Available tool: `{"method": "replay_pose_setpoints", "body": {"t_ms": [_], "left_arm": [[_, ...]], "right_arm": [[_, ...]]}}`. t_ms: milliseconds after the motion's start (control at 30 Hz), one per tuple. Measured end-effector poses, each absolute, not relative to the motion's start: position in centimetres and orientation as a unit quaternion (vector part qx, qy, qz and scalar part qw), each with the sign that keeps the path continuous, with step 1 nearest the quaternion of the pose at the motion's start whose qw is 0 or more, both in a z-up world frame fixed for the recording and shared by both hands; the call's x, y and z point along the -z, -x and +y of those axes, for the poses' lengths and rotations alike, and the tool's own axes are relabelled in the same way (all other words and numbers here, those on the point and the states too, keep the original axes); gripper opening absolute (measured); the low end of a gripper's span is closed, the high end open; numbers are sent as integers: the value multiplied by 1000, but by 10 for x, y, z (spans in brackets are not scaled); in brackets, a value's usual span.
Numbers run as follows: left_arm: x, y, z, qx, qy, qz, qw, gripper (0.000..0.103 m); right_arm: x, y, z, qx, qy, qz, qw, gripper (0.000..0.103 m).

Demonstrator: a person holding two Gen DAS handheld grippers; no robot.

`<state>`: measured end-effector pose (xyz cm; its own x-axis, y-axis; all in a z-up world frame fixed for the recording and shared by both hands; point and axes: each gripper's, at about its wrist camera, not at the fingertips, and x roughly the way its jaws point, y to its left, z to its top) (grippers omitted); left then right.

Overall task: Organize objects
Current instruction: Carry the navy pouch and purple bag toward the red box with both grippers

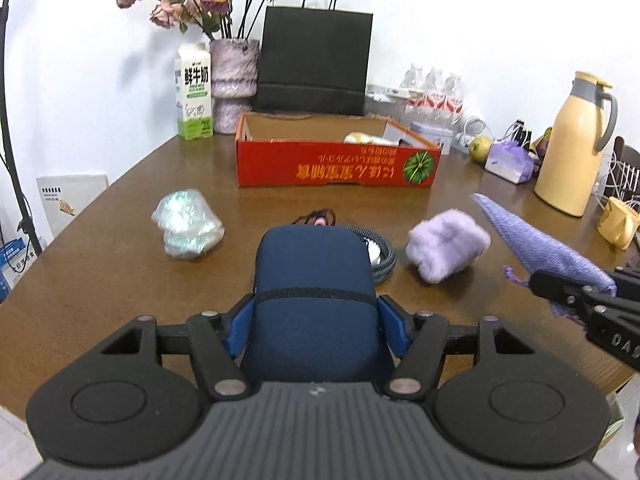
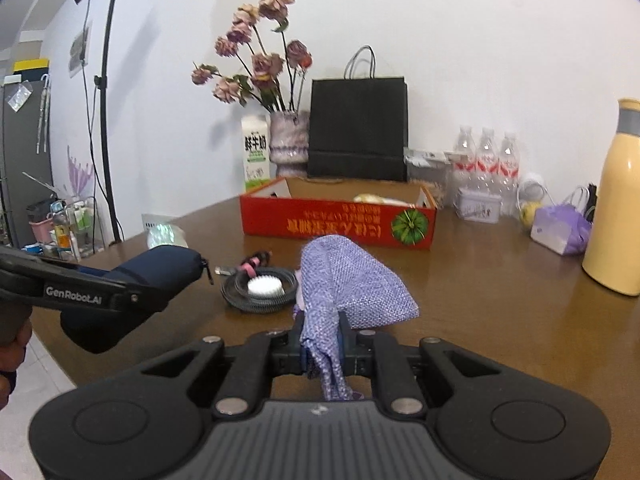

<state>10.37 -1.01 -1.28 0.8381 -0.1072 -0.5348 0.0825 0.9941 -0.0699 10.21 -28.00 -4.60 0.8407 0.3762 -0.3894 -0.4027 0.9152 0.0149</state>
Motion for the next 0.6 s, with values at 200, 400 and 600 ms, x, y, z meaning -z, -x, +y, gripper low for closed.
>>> {"method": "replay_pose_setpoints", "body": {"t_ms": [200,400,600], "left_arm": [[-9,-111,-15,49,17,262,964,65],[-28,-129,-18,43,20,248,968,65],[-45,-155,-23,42,21,237,970,65]], "right_arm": [[36,-110,-270,-215,30,176,960,11],[23,-127,-262,-217,30,158,963,12],[9,-156,-255,-216,31,144,965,12]]}}
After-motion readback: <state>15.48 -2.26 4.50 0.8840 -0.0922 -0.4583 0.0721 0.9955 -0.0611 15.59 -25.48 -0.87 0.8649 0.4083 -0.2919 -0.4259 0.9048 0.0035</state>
